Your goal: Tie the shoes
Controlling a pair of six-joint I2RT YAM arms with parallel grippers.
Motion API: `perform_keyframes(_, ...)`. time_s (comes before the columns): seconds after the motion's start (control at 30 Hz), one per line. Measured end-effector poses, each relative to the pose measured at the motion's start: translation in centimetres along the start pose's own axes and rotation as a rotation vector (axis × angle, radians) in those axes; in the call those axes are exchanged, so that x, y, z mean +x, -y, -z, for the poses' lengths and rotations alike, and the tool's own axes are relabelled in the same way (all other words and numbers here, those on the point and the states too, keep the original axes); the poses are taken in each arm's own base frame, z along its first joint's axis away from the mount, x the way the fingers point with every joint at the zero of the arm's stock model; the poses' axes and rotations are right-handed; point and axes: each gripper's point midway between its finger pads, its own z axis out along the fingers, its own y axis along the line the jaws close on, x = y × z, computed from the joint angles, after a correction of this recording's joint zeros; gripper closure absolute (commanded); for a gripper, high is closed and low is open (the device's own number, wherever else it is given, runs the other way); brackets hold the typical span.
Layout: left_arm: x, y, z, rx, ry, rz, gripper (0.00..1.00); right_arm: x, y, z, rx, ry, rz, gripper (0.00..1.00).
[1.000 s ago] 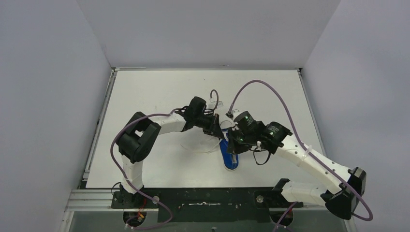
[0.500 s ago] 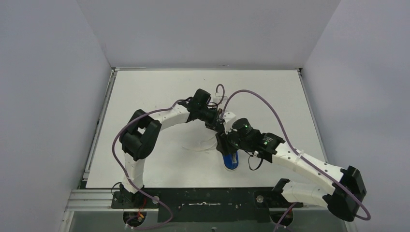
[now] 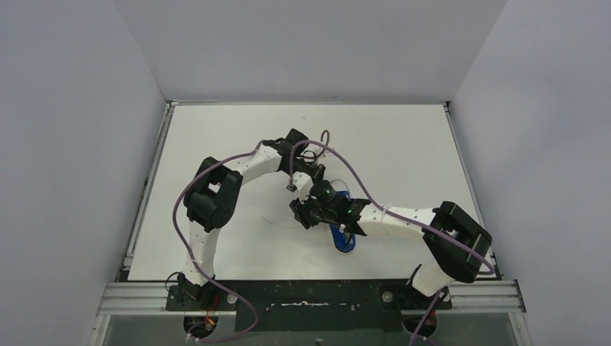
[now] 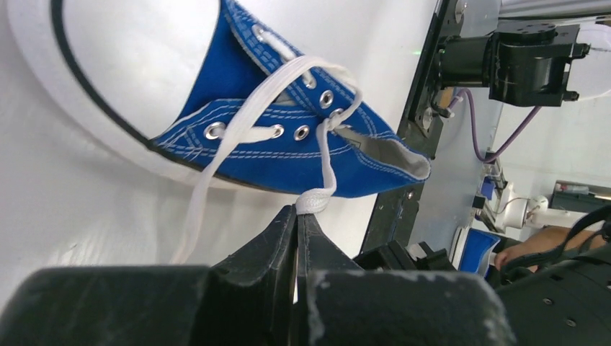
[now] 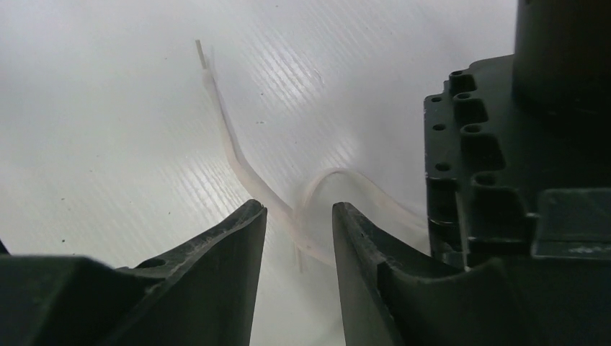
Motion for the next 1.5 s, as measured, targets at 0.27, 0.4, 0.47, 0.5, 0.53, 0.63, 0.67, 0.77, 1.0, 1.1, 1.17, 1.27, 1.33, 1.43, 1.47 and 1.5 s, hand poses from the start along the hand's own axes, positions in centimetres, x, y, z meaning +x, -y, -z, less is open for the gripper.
perform_keyframes(0.27, 0.6, -0.4, 0.7, 0.061, -0.05, -0.024, 1.0, 0.5, -0.1, -1.8, 0.008, 0.001, 0.055, 0.61)
perform_keyframes(0.4, -0.1, -0.1, 0.8, 0.09, -0.027, -0.038, 1.0, 0.2, 0.5, -2.1, 0.039, 0.015, 0.065, 0.62)
perform_keyframes(0.47, -0.7, -0.3, 0.7, 0.094, 0.0, -0.042, 1.0, 0.1, 1.0, -2.4, 0.073, 0.019, 0.081, 0.62)
perform_keyframes(0.5, -1.0, -0.5, 0.6, 0.099, 0.018, -0.041, 1.0, 0.2, 1.3, -2.7, 0.092, 0.015, 0.087, 0.62)
perform_keyframes(0.53, -1.2, -0.8, 0.5, 0.104, 0.035, -0.036, 1.0, 0.3, 1.6, -3.0, 0.114, 0.009, 0.093, 0.62)
perform_keyframes(0.63, -1.1, -1.7, 0.1, 0.11, 0.067, -0.006, 1.0, 1.2, 2.2, -3.7, 0.157, -0.012, 0.104, 0.62)
perform_keyframes(0.67, -0.9, -1.8, -0.1, 0.115, 0.074, 0.007, 1.0, 1.5, 2.3, -3.8, 0.168, -0.021, 0.107, 0.61)
perform_keyframes(0.77, -0.9, -1.9, -0.4, 0.128, 0.089, 0.03, 1.0, 1.9, 2.4, -3.9, 0.189, -0.029, 0.109, 0.57)
perform_keyframes(1.0, -1.5, -1.8, -0.4, 0.14, 0.112, 0.031, 1.0, 1.5, 2.4, -4.4, 0.211, 0.016, 0.058, 0.56)
perform_keyframes(1.1, -1.5, -1.9, -0.5, 0.135, 0.113, 0.032, 1.0, 1.3, 2.2, -4.6, 0.226, 0.04, 0.029, 0.56)
perform_keyframes(1.17, -1.4, -2.0, -0.5, 0.132, 0.113, 0.034, 1.0, 1.3, 2.0, -4.8, 0.239, 0.052, 0.014, 0.56)
perform_keyframes(1.27, -1.2, -2.1, -0.6, 0.129, 0.109, 0.041, 1.0, 1.4, 1.7, -5.1, 0.254, 0.063, 0.004, 0.56)
perform_keyframes(1.33, -1.1, -2.1, -0.6, 0.13, 0.108, 0.047, 1.0, 1.9, 1.4, -5.3, 0.256, 0.053, 0.001, 0.56)
perform_keyframes(1.43, -1.1, -1.5, -0.6, 0.151, 0.102, 0.063, 1.0, 3.1, 0.0, -5.8, 0.233, 0.029, 0.017, 0.57)
perform_keyframes(1.47, -1.1, -1.4, -0.7, 0.156, 0.099, 0.066, 1.0, 3.1, -0.4, -5.8, 0.224, 0.029, 0.021, 0.58)
perform_keyframes(1.5, -1.1, -1.3, -0.7, 0.158, 0.098, 0.073, 1.0, 3.1, -0.6, -5.8, 0.221, 0.028, 0.024, 0.59)
